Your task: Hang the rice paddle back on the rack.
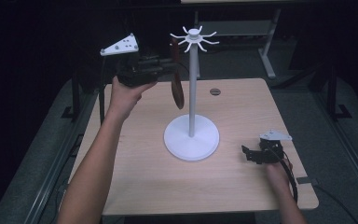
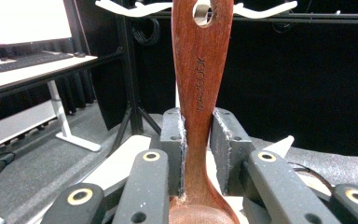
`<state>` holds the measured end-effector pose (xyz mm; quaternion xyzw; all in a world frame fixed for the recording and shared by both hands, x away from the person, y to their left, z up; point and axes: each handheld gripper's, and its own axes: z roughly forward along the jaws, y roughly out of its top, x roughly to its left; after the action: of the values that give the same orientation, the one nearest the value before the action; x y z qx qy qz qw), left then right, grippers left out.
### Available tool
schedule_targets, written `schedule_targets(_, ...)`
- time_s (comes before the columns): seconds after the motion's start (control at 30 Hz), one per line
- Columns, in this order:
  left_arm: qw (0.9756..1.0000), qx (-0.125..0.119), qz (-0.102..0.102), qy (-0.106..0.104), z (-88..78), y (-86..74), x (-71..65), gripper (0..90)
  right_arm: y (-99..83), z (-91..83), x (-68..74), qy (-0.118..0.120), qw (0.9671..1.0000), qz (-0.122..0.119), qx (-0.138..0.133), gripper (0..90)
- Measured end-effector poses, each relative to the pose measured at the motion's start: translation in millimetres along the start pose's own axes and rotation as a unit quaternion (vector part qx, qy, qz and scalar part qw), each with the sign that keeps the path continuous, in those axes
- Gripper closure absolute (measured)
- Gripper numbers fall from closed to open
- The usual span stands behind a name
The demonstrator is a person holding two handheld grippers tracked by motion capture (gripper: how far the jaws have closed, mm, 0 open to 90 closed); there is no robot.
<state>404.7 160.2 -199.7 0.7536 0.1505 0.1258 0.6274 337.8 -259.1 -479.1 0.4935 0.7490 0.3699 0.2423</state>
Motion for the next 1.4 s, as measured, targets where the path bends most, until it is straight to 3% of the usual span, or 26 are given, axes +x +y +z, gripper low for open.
schedule_targets(0.33,1.0000,0.003,0.002,-0.002,-2.3,-1.6,-0.4,70.3,-0.4,-0.7,-1.0,0.001,1.0000,0.002,-0.004,13.5)
schedule_targets(0.5,0.9992,0.037,0.014,0.012,-7.2,-3.8,-5.2,57.2,-0.5,-1.1,-1.3,0.003,1.0000,0.005,-0.006,13.5)
schedule_targets(0.7,0.9971,0.073,0.009,0.019,-13.9,-12.0,-10.4,46.9,-0.4,-0.7,-0.8,0.003,1.0000,0.000,-0.005,13.5)
schedule_targets(0.87,0.9931,0.111,0.015,0.036,-20.3,-20.2,-13.9,39.4,-0.3,-0.5,-0.2,0.001,1.0000,-0.002,-0.004,13.5)
schedule_targets(1.03,0.9884,0.143,0.002,0.051,-26.3,-29.9,-15.4,32.1,-0.3,-0.5,0.0,0.000,1.0000,-0.003,-0.005,13.5)
schedule_targets(1.07,0.9871,0.150,0.009,0.056,-27.5,-32.6,-14.5,31.0,-0.4,-0.6,0.0,0.000,1.0000,-0.003,-0.005,13.5)
schedule_targets(1.4,0.9809,0.183,-0.009,0.066,-36.9,-61.5,-15.3,24.5,-0.4,-0.7,0.6,-0.001,1.0000,-0.004,-0.005,13.5)
